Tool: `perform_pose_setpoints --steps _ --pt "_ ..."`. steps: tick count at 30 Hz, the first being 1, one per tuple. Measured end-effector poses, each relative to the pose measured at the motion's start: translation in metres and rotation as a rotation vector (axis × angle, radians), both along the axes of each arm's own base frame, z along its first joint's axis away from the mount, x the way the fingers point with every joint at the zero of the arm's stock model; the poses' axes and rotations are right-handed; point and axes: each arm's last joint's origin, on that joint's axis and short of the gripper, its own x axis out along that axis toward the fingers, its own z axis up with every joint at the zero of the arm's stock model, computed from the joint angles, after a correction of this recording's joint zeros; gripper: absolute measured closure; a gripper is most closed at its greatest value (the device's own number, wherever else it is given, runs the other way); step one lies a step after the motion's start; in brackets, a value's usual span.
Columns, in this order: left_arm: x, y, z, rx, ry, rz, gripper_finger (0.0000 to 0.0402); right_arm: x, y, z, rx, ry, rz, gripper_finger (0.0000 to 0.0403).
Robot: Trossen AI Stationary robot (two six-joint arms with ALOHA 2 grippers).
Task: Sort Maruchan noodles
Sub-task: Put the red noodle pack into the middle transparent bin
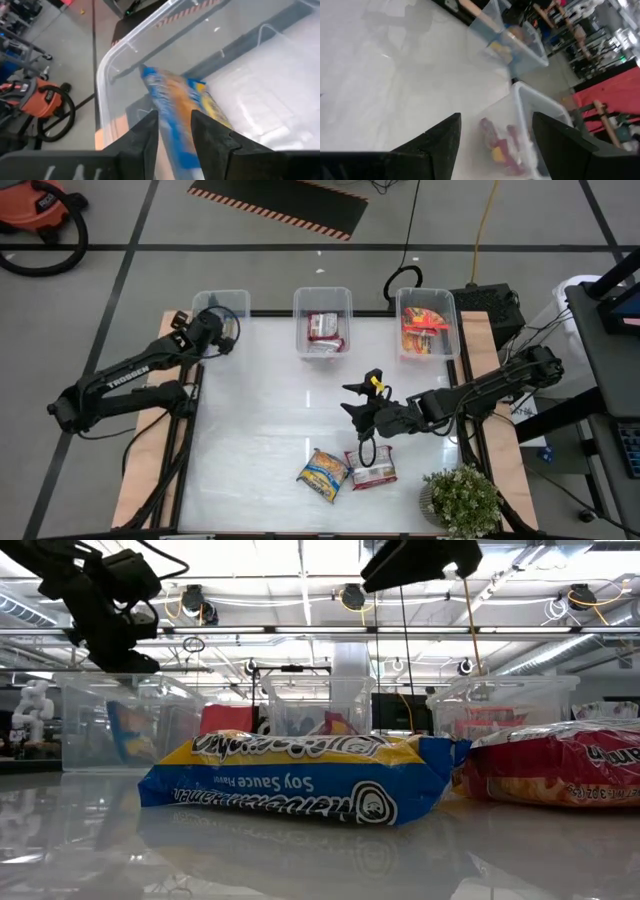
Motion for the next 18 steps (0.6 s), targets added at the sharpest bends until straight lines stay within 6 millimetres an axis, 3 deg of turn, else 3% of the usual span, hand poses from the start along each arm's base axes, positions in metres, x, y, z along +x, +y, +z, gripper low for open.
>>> perform_pose_setpoints --steps 4,11,18 --pt "0.001 -0.001 0.006 -0.018 -0.005 -0.026 0.0278 -0.005 0.007 -0.005 0.084 0.017 0.009 0.0163" --pt "0.008 -0.008 0.029 -0.062 -0.099 -0.102 0.0277 -0.011 0.026 -0.010 0.384 0.044 0.111 0.0163" --pt "0.025 -0.026 0.030 -0.193 -0.246 -0.311 0.0277 -0.029 0.043 -0.020 0.562 0.105 0.000 0.0163"
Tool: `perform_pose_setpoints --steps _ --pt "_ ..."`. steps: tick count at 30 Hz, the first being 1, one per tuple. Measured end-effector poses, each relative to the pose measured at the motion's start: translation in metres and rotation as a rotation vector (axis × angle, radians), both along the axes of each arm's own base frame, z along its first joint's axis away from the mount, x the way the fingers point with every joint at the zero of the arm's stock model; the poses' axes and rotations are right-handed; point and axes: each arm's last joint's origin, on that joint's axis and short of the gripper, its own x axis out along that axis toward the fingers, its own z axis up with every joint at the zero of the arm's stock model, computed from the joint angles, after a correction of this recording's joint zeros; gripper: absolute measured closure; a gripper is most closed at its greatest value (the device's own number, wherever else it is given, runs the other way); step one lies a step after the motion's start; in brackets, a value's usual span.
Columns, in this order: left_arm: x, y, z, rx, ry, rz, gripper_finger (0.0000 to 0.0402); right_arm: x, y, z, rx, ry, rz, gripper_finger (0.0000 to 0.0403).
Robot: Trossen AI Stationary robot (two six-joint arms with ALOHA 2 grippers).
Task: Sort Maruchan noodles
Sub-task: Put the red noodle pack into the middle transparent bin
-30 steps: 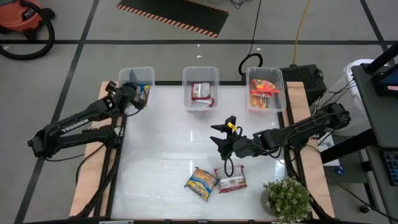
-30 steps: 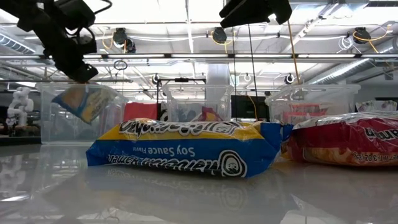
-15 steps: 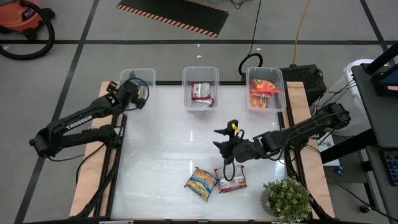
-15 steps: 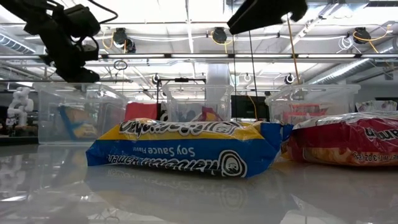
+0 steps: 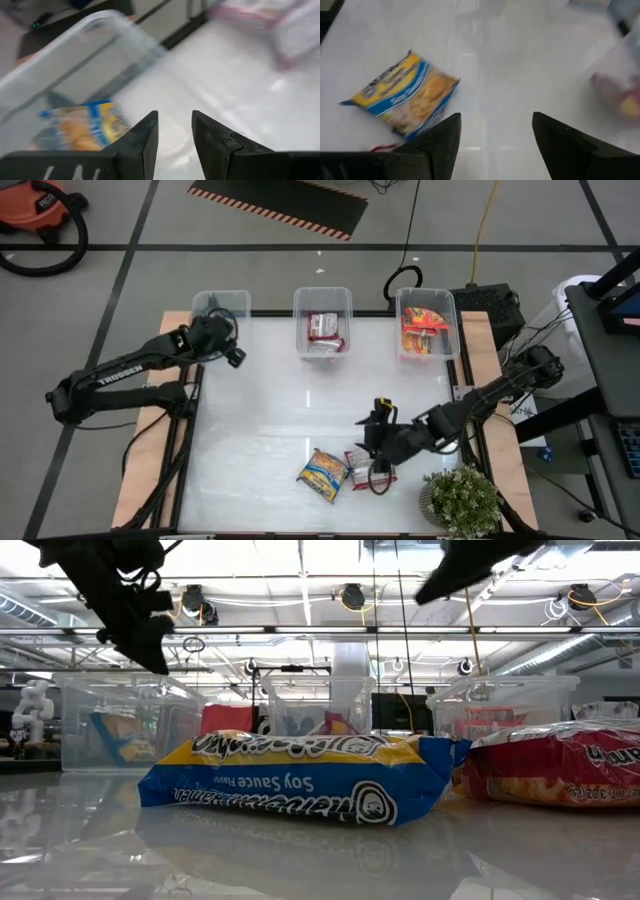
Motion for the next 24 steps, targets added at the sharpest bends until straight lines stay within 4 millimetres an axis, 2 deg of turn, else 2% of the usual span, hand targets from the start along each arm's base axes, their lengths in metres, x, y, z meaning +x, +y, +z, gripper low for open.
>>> perform_pose_setpoints --steps 10,16,20,24 --pt "0.028 -0.033 0.011 0.028 -0.172 -0.262 0.0277 -0.025 0.032 -0.011 0.274 0.145 -0.041 0.0163" --pt "0.038 -0.052 0.015 0.024 -0.229 -0.392 0.0277 -0.028 0.052 -0.034 0.343 0.291 -0.026 0.0163" --pt "0.040 -0.059 0.015 0.010 -0.247 -0.425 0.0277 -0.029 0.056 -0.050 0.372 0.414 -0.080 0.0163" --pt "0.041 -0.063 0.016 0.009 -0.260 -0.441 0.0277 -0.033 0.055 -0.055 0.398 0.488 -0.136 0.0163"
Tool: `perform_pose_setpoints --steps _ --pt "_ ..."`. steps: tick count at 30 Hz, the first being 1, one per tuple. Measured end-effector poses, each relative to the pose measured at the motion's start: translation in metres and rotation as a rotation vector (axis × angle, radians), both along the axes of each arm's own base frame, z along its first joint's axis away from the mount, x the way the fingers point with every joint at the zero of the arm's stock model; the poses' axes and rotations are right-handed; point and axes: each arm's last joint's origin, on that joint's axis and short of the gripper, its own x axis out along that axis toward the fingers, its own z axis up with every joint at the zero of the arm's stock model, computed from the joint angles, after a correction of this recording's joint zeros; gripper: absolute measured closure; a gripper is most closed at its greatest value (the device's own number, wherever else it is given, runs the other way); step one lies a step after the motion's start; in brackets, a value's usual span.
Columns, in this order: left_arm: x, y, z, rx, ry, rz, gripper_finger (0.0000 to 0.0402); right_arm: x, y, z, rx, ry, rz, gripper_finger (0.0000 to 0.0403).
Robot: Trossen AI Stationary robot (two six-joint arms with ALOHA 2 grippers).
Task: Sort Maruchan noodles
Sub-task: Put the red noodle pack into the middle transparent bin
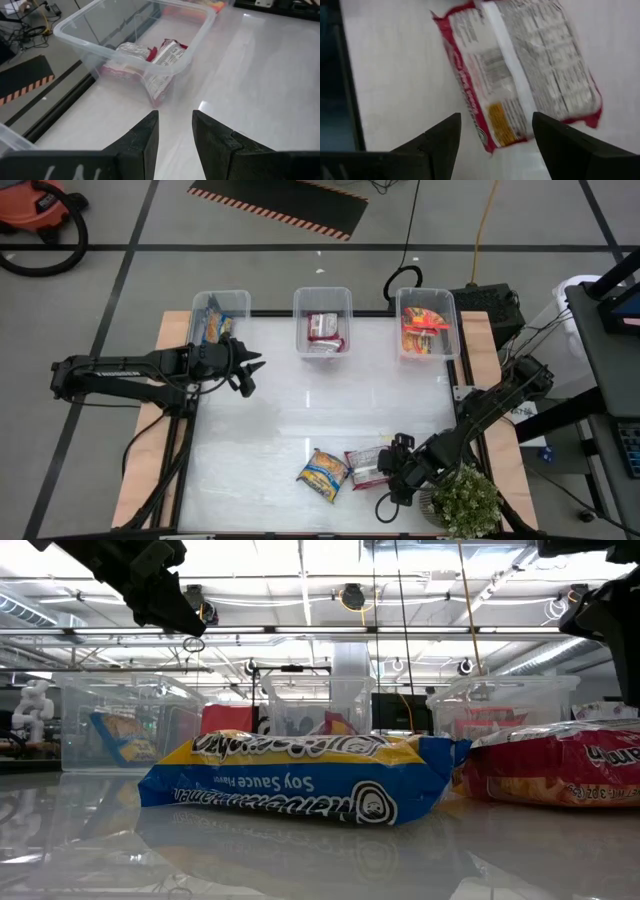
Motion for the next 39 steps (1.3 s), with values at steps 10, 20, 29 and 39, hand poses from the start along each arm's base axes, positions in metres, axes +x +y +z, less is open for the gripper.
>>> perform_pose_setpoints --steps 10,20,29,39 --pt "0.000 0.000 0.000 0.001 -0.005 -0.001 0.0277 -0.011 -0.003 -0.006 -0.022 0.143 -0.060 0.0163" --pt "0.000 0.000 0.000 0.002 -0.004 -0.001 0.0277 0.000 0.008 -0.031 -0.023 0.169 -0.011 0.0163" --pt "0.003 0.000 0.004 0.037 -0.036 -0.019 0.0277 0.007 0.004 -0.041 -0.066 0.182 0.049 0.0177" --pt "0.005 0.000 0.009 0.080 -0.073 -0.039 0.0277 0.021 -0.017 -0.041 -0.097 0.177 0.087 0.0307"
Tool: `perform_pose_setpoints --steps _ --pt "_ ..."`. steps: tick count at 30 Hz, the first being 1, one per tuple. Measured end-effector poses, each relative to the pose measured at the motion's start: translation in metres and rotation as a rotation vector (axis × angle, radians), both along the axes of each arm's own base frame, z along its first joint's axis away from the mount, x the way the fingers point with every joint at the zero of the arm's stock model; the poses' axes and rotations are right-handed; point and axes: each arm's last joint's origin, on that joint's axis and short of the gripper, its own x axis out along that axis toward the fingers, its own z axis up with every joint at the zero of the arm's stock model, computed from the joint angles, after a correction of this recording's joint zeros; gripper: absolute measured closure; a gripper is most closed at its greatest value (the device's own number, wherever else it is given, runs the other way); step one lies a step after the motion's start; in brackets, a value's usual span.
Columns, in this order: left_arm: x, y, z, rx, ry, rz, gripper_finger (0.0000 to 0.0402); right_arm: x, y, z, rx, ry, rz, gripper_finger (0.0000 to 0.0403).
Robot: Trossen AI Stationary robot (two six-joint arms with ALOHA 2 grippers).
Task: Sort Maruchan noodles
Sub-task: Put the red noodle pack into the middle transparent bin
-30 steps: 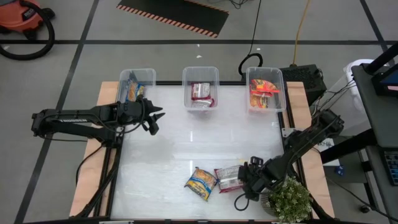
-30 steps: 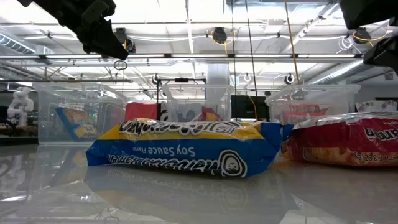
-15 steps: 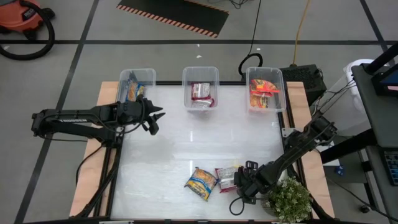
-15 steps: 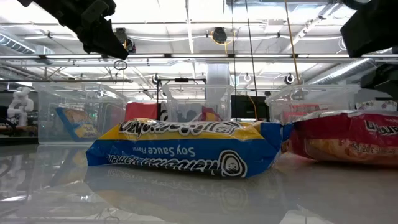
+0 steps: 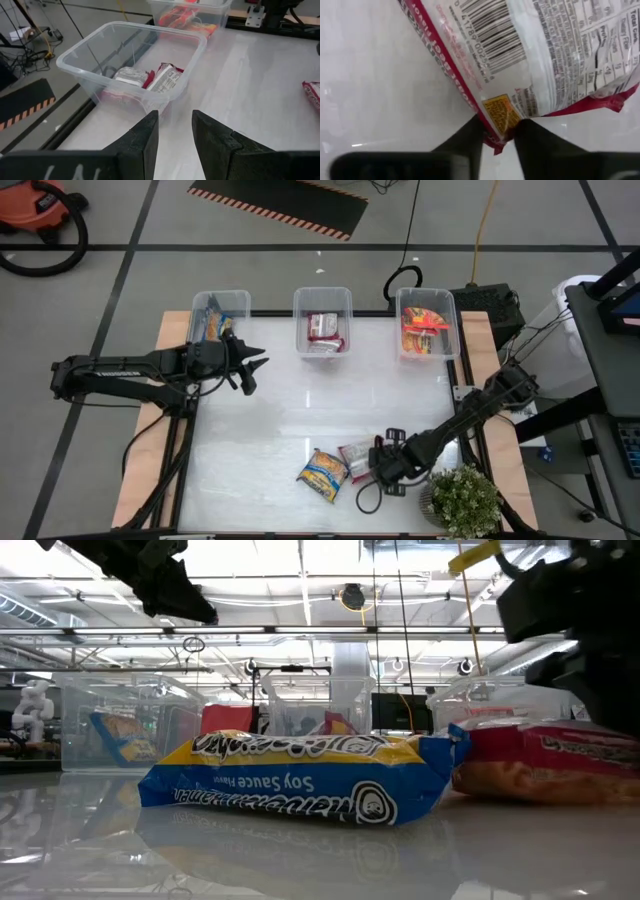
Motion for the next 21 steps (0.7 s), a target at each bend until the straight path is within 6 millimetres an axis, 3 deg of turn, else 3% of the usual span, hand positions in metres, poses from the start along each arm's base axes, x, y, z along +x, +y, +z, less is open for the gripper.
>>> perform_pose_setpoints --steps 7,14,21 --pt "0.000 0.000 0.000 -0.021 -0.010 0.011 0.0277 0.008 -0.018 0.008 -0.009 -0.024 0.063 0.0394" --pt "0.000 0.000 0.000 -0.022 -0.010 0.011 0.0277 0.011 -0.046 0.042 -0.034 -0.160 0.101 0.0399" --pt "-0.001 0.002 0.000 -0.013 -0.010 0.040 0.0277 0.005 -0.080 0.088 -0.273 -0.409 0.103 0.0402"
